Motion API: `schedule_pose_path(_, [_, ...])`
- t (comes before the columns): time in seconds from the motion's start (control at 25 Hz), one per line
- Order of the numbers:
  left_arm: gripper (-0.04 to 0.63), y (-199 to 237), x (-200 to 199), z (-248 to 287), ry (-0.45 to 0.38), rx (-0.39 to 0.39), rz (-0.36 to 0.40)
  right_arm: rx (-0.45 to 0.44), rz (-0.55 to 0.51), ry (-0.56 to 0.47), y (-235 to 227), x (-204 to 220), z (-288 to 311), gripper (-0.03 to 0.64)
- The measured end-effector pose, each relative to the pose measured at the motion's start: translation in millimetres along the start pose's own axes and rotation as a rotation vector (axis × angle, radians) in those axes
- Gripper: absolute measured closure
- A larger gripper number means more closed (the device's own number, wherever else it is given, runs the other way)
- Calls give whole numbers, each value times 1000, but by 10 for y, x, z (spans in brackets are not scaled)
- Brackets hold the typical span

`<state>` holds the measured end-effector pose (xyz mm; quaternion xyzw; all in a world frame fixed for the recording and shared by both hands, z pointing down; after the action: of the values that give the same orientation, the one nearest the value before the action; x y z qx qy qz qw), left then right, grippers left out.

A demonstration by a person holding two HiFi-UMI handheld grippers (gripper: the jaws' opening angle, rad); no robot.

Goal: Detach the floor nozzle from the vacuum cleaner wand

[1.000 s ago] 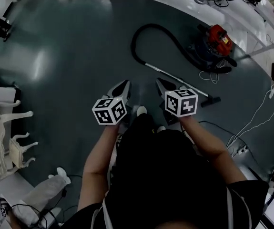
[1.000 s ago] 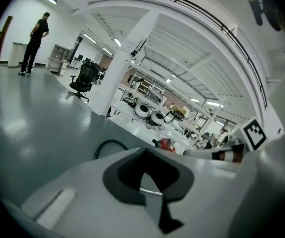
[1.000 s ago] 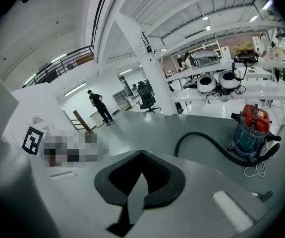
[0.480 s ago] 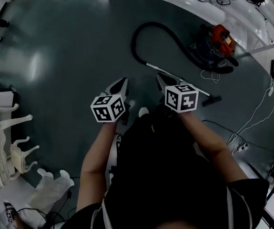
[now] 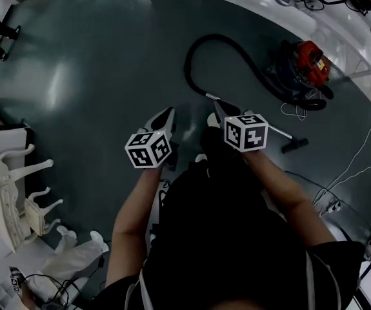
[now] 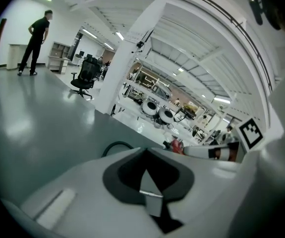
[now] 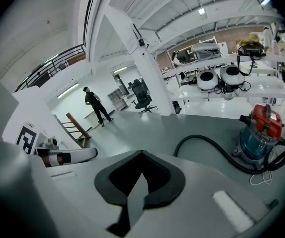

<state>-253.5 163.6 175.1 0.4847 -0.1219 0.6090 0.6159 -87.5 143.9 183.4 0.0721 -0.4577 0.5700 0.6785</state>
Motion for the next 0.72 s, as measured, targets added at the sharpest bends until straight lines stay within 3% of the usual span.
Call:
schedule_pose_path(0.08, [588, 3, -93, 191, -2, -1, -1, -3, -5, 12, -135, -106, 127, 621])
schedule_pose_path(0.28, [588, -43, -285, 644, 8, 38, 101, -9, -3, 52, -420, -322, 439, 621])
schedule_pose_path(0.56, [588, 62, -324, 1174, 86, -10, 49, -26, -39, 97, -698, -534, 801, 621])
schedule_pose_path(0.72, [588, 132, -372, 1436, 105, -39, 78, -33, -54, 118, -845, -616, 992, 621])
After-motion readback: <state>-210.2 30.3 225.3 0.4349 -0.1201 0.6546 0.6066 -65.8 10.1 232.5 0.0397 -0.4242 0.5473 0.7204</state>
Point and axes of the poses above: the fingertips, and each gripper's own axes: z forward along the fingers, y to its left, x out of its underside, the point moved 3 cm from there along -z, backward along the fingers, and after that the axes turned 4 degrees about -y, right-handed, at the moved point
